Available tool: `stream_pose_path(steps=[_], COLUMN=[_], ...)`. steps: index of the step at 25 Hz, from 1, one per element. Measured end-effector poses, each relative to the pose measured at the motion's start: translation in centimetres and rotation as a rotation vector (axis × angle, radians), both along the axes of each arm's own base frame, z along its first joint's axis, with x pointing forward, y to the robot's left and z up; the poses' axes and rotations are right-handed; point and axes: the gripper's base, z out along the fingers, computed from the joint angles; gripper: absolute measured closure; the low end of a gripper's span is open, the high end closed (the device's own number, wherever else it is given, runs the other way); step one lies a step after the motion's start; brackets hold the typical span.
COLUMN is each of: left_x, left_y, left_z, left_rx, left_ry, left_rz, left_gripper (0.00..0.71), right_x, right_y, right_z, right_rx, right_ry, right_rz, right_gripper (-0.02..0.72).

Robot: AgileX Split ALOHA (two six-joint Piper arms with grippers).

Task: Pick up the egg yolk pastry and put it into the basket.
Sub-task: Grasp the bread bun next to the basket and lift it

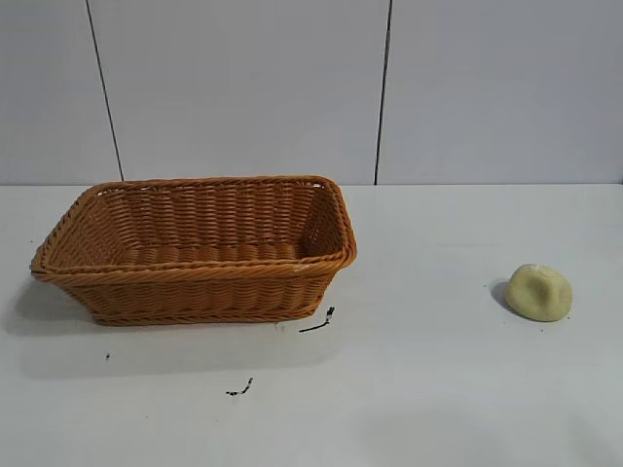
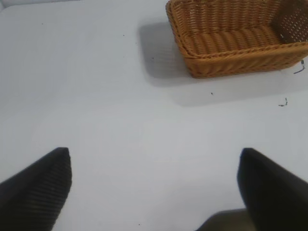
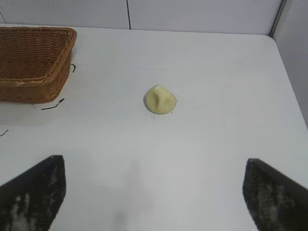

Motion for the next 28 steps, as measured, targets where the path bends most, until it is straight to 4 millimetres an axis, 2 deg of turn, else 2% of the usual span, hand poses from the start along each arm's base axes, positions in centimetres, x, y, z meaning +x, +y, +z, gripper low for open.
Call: stream_pose_path(steps=[3, 7, 12, 17, 24, 28], left_x=[0.0, 0.0, 0.0, 0.0, 0.0, 0.0], left_y=[0.0, 0.0, 0.0, 0.0, 0.0, 0.0], left_z=[0.0, 0.0, 0.0, 0.0, 0.0, 0.0], left_rx=[0.0, 0.0, 0.0, 0.0, 0.0, 0.0], left_ry=[0.0, 0.0, 0.0, 0.0, 0.0, 0.0], left_rz=[0.0, 0.0, 0.0, 0.0, 0.0, 0.0], left_gripper=[0.014, 0.014, 0.014, 0.014, 0.014, 0.014], right_x=[3.9, 9.7, 17.0, 23.1, 30.0, 33.1], right_y=[0.3, 0.7, 1.2, 1.6, 2.0, 2.2], right_z=[0.7, 0.2, -2.7, -5.8, -9.8, -12.5], right_rx=[-0.009, -0.021, -0.037, -0.047, -0.058, -0.061], right_ry=[0.125, 0.306, 0.528, 0.651, 0.703, 0.738], right_rz=[0.0, 0.0, 0.0, 0.0, 0.0, 0.0], right_gripper=[0.01, 0.01, 0.01, 0.01, 0.01, 0.01])
